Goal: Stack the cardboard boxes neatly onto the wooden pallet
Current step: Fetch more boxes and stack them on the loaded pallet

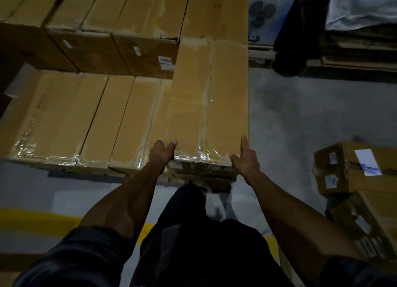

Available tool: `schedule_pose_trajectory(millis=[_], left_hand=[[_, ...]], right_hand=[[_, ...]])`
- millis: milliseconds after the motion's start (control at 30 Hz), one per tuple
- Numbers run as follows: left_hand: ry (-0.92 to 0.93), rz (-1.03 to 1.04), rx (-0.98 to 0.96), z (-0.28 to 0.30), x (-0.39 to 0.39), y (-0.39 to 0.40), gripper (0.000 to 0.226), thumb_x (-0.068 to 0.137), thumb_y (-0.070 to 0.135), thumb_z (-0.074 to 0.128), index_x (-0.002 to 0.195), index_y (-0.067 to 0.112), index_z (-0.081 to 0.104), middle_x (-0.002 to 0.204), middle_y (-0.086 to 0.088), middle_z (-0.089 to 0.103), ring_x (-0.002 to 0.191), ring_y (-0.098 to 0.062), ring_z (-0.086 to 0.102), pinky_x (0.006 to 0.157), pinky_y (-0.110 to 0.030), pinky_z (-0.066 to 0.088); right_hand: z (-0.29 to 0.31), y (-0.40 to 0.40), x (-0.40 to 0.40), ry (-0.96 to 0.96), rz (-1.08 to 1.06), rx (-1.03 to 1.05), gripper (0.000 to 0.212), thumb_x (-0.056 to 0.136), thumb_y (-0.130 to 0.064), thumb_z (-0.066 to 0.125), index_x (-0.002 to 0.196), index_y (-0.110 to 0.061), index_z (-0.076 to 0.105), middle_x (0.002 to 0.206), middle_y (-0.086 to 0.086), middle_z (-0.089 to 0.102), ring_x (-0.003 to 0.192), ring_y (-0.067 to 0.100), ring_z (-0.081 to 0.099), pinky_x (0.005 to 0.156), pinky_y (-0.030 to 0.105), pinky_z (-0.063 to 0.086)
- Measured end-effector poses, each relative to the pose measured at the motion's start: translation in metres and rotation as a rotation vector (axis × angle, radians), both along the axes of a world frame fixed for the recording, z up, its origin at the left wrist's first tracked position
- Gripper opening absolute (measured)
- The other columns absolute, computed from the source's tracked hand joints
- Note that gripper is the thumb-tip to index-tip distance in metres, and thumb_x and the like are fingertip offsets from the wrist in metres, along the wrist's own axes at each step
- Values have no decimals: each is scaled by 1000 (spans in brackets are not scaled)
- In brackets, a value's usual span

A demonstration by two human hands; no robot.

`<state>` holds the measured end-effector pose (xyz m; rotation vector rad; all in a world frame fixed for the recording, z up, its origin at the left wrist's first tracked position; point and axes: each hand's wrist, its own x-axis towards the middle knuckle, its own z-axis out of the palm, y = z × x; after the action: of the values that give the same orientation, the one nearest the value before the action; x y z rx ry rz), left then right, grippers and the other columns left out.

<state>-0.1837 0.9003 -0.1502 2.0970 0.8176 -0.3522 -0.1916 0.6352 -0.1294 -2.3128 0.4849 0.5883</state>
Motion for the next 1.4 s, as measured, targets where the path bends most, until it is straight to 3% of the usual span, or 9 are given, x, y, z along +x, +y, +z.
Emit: schedule_pose_trajectory(millis=[433,600,767,1000,1167,1400], left_hand=[[32,-69,44,3,0,-1,58,94,50,56,114,-4,53,109,-22,61,96,-33,57,71,-32,38],[58,-237,206,24,7,-6,53,97,43,54,127,0,43,122,-21,58,108,-37,58,81,-38,46],[81,-460,415,60,4,-27,50,92,33,58,129,3,42,134,-16,46,118,-33,51,93,-42,49],[-35,-656,435,102,-26,-79,49,98,31,47,136,1,43,138,-16,50,123,-31,49,96,-40,45],[-169,-865,497,117,-37,-130,46,98,33,46,134,4,47,131,-16,55,118,-30,52,94,-37,45],[-293,-1151,453,126,-14,-224,68,83,44,26,129,2,54,125,-19,60,114,-34,55,91,-37,44]], right_hand=[[0,3,1,52,-8,-40,76,101,-38,53,158,-37,2,147,19,33,121,40,51,101,46,43],[15,3,-1,113,27,-70,76,101,-39,51,158,-39,1,151,16,30,123,39,51,100,46,45],[42,-5,-22,97,88,-50,66,100,-39,49,157,-31,16,155,12,26,128,36,48,105,43,43],[90,-30,-69,-47,94,-35,55,101,-38,47,153,-25,32,150,10,35,128,31,48,103,38,41],[111,-68,-90,-91,32,-77,60,102,-42,45,155,-19,29,157,10,32,137,29,40,109,37,35],[115,-137,-99,-61,-160,-128,61,101,-46,46,154,-18,32,155,8,37,139,27,37,113,37,31]])
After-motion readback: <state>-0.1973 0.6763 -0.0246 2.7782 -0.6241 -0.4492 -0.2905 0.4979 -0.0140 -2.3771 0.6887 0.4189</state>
